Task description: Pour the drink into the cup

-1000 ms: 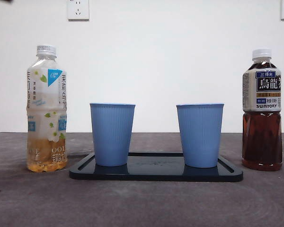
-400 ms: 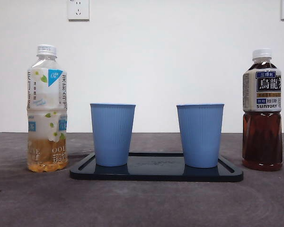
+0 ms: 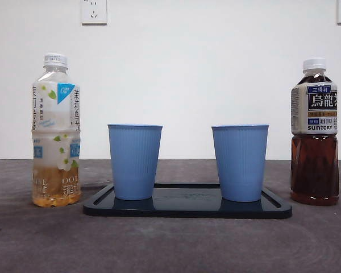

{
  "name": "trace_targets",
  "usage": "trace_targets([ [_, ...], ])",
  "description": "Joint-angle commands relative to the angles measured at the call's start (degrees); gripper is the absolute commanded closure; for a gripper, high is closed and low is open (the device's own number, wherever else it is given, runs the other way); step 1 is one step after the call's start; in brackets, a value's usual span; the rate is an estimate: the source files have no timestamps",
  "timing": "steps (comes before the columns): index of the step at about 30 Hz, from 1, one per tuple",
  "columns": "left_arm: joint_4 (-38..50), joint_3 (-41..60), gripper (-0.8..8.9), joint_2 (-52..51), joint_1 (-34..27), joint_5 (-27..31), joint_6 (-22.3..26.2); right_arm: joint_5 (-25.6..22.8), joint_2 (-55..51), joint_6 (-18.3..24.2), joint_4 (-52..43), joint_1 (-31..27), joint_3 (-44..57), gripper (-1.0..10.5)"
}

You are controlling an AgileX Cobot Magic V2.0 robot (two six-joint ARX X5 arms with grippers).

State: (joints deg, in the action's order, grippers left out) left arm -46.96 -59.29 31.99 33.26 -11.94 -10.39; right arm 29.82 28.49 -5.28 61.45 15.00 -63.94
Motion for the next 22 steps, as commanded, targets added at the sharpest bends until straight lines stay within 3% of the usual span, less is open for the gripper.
trace_targets([
  [1,0.4,-0.9,7.93,0.5,0.4,-0.1,0.3,0.2,0.2,0.9,-0.6,0.2,-1.0,9.3],
  [13,1.0,-0.5,7.93,0.4,0.3,-0.1,0.3,0.2,0.2,0.9,-0.6,0.2,-1.0,9.3],
  [16,4.2,1.4,7.93,0.1,-3.4,-0.2,0.3,0.2,0.2,0.9,-0.6,0.2,-1.0,9.3],
  [19,12.9,7.9,7.93,-1.7,-9.5,-0.2,0.5,0.2,0.2,0.9,-0.6,0.2,-1.0,9.3],
  [22,21.9,17.3,7.93,-5.9,-16.5,-0.1,5.3,0.2,0.2,0.9,-0.6,0.2,-1.0,9.3],
])
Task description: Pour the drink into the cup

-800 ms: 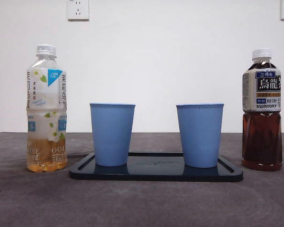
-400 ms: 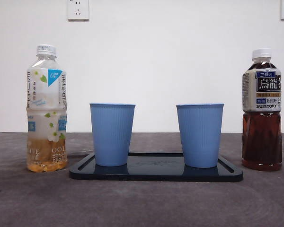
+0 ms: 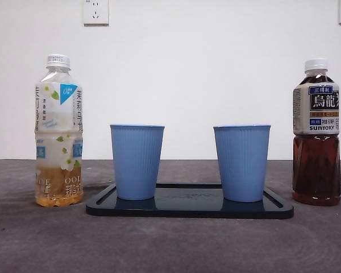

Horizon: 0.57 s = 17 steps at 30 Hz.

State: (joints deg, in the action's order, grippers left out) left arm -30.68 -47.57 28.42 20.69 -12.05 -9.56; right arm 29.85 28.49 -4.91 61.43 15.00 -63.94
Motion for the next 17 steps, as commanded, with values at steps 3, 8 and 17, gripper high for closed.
trace_targets([
  [3,10.6,15.8,7.93,-8.2,-10.1,0.0,8.4,0.2,0.2,0.5,-1.1,0.2,-1.0,9.3],
  [8,18.7,32.0,7.93,-17.8,-16.7,0.4,7.4,0.1,0.2,0.5,-2.0,0.2,-1.0,9.3],
  [17,21.5,45.8,7.93,-27.1,-20.7,4.7,1.1,0.2,0.2,0.5,-2.3,0.2,-1.0,9.3],
])
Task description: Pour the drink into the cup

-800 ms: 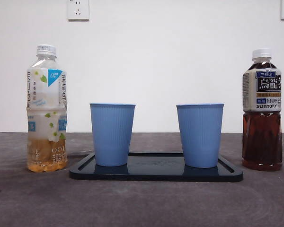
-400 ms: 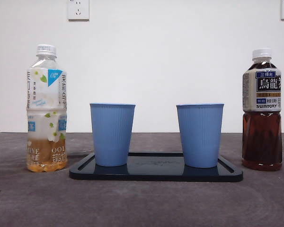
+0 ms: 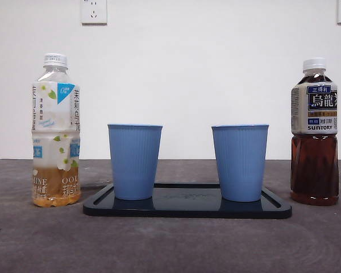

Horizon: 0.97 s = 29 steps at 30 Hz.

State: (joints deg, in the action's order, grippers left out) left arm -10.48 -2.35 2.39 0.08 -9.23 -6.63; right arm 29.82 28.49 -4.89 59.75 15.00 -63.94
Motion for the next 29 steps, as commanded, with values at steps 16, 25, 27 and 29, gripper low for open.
trace_targets([
  [16,-0.2,1.7,7.93,-2.2,-0.8,8.0,1.9,0.2,0.2,0.5,-0.6,0.2,-1.0,9.3],
  [25,-0.2,1.7,7.93,-2.2,-0.8,8.0,1.9,0.2,0.2,0.5,-0.6,0.2,-1.0,9.3],
  [27,-0.2,1.7,7.93,-2.2,-0.8,8.0,1.9,0.2,0.2,0.5,-0.6,0.2,-1.0,9.3],
  [29,-0.2,1.7,7.93,-2.2,-0.8,8.0,1.9,0.2,0.2,0.5,-0.6,0.2,-1.0,9.3],
])
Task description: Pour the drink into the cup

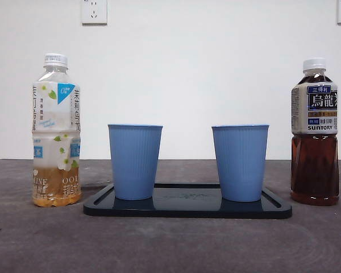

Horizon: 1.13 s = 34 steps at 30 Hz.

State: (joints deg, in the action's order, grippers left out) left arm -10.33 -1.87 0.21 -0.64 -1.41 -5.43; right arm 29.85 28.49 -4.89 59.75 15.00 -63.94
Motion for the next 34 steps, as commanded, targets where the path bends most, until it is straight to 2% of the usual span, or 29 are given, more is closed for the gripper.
trace_targets([
  [1,-0.4,1.2,7.93,0.0,-0.1,0.2,0.7,0.2,0.2,0.5,-0.6,0.2,-1.0,9.3],
  [4,-0.4,1.2,7.93,0.0,-0.1,0.2,0.7,0.2,0.2,0.5,-1.1,0.2,-0.9,9.3],
  [9,-0.4,1.2,7.93,0.0,-0.1,0.2,0.7,-8.7,0.0,3.9,-5.3,-5.2,1.6,9.3],
  [13,-0.4,1.2,7.93,0.0,-0.1,0.2,0.7,-11.6,-4.9,5.1,-15.9,-12.9,13.3,9.3],
  [17,-0.4,1.2,7.93,0.0,-0.1,0.2,0.7,-14.3,-12.6,5.5,-30.9,-16.7,28.5,9.3],
  [21,-0.4,1.2,7.93,0.0,-0.1,0.2,0.7,-20.4,-20.0,5.6,-44.4,-17.0,43.1,9.3],
  [24,-0.4,1.2,7.93,0.0,-0.1,0.2,0.7,-24.3,-23.6,5.6,-49.3,-16.4,51.3,9.3],
  [30,-0.4,1.2,7.93,0.0,-0.1,0.2,0.7,-31.4,-28.4,5.6,-50.4,-14.2,60.4,9.3],
  [34,-0.4,1.2,7.93,0.0,-0.1,0.2,0.7,-31.6,-28.3,5.5,-50.2,-13.5,63.3,9.3],
])
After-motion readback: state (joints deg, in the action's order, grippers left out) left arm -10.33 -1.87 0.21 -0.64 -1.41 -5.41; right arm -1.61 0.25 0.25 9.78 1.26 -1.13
